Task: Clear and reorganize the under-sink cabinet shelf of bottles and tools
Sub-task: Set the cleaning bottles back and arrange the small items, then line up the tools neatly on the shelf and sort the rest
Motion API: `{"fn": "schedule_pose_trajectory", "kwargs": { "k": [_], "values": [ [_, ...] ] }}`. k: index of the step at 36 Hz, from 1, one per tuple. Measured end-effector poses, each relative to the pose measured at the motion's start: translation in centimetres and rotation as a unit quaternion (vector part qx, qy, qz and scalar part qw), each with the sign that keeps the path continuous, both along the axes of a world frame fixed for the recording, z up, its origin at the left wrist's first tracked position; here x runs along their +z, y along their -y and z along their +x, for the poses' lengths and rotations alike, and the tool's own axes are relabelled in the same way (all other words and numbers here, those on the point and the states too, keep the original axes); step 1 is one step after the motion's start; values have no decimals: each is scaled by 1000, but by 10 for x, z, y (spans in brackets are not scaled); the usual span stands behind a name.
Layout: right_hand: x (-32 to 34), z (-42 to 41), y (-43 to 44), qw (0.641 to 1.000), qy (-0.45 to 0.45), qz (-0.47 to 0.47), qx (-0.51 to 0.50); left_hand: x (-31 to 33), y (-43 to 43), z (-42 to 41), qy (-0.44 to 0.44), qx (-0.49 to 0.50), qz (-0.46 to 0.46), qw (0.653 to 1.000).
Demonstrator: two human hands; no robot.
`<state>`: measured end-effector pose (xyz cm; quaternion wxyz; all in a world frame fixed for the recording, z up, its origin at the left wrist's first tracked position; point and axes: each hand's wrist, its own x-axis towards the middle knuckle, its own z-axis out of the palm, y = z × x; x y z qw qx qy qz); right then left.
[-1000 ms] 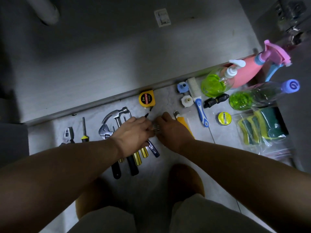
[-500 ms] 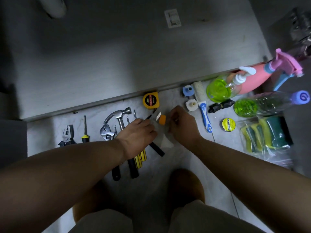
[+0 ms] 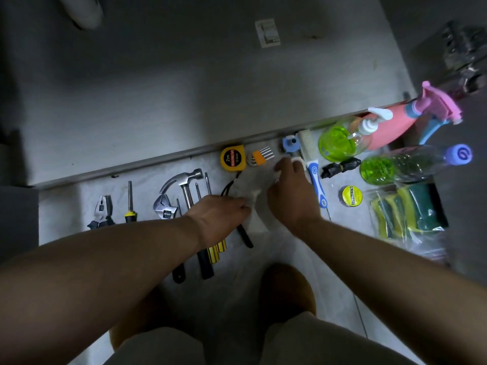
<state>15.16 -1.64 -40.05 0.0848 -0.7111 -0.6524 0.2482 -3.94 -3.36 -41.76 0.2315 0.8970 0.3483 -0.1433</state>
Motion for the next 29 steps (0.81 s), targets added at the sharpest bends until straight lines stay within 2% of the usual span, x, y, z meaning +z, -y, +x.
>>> {"fn": "schedule_pose_trajectory", "kwargs": {
  "k": [3, 5, 7, 16, 21, 24, 27, 29],
  "values": [
    [-2, 24, 38, 990, 140, -15, 32, -1, -1, -6, 10, -2, -24, 1000],
    [-7, 38, 55, 982, 176, -58, 45, -1, -1, -10, 18, 3, -41, 999],
    [-13, 46, 62, 977, 175, -108, 50, -1, -1, -13, 41, 29, -62, 997],
    [-21, 11, 57, 983, 9, -167, 69, 3, 6, -20, 106, 172, -99, 974],
    [-21, -7, 53, 990, -86, -107, 27, 7, 8, -24, 114, 204, -123, 965],
    [-15, -8, 53, 979, -159, -124, 28, 11, 5, -20, 118, 219, -139, 958],
    [-13, -4, 58, 975, -161, -133, 79, 12, 0, -12, 131, 242, -143, 951],
    [-12, 1, 59, 977, -161, -114, 78, 14, -2, -6, 141, 256, -139, 946]
  ]
}}
